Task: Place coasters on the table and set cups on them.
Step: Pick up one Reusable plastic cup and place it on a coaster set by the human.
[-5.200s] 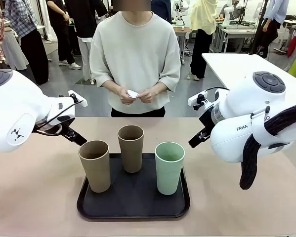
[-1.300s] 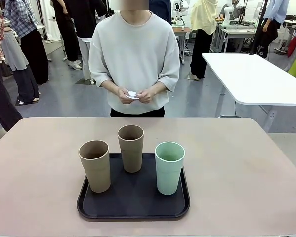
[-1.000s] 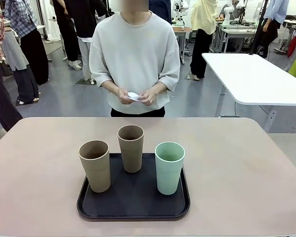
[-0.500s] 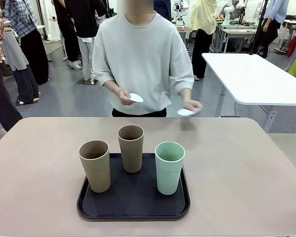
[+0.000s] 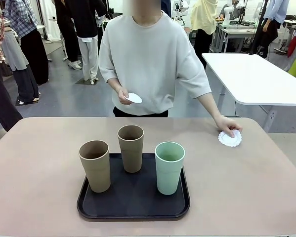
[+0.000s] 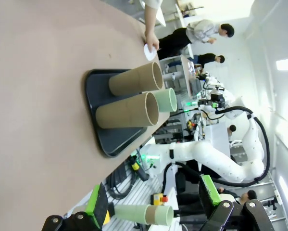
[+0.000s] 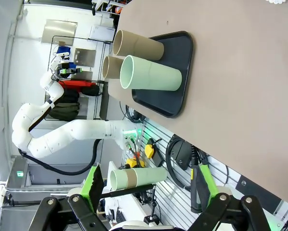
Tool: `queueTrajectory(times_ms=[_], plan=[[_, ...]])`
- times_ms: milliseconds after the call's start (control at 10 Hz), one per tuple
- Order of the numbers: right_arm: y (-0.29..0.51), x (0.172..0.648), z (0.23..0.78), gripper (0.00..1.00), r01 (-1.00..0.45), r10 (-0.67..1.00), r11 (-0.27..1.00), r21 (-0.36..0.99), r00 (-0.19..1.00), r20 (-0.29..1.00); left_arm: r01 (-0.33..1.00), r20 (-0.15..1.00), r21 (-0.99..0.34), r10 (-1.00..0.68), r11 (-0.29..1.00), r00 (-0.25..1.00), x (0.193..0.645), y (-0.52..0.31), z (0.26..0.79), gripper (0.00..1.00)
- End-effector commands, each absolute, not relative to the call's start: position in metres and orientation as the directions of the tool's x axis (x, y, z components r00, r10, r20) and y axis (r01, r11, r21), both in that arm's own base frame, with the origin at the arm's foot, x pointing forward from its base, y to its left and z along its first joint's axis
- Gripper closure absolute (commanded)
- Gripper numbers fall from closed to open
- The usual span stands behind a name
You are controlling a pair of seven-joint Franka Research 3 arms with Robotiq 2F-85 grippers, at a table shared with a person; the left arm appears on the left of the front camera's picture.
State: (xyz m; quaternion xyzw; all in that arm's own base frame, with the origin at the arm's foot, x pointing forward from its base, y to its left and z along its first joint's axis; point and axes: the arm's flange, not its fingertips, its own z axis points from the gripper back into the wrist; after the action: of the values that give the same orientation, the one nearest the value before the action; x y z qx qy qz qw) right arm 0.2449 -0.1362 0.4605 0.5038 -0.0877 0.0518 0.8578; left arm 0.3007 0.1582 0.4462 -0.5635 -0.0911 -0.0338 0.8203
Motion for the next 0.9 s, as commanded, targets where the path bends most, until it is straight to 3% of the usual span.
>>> queueTrajectory(times_ms=[0,800], plan=[[-0.1366,0.2461,0.4603,0.0,-0.195,0.001,0.472,0.86,0.975,0.221,0.17,0.199,-0.921,0.05,0.351,0.979,0.2997,0.1604,0.4458,0.0],[-0.1361,0.2449,0.4605,0.0,-0.177,0.001,0.487,0.855,0.979,0.203,0.17,0.199,-0.921,0.05,0.351,0.979,0.2997,0.1604,0.4458,0.0]])
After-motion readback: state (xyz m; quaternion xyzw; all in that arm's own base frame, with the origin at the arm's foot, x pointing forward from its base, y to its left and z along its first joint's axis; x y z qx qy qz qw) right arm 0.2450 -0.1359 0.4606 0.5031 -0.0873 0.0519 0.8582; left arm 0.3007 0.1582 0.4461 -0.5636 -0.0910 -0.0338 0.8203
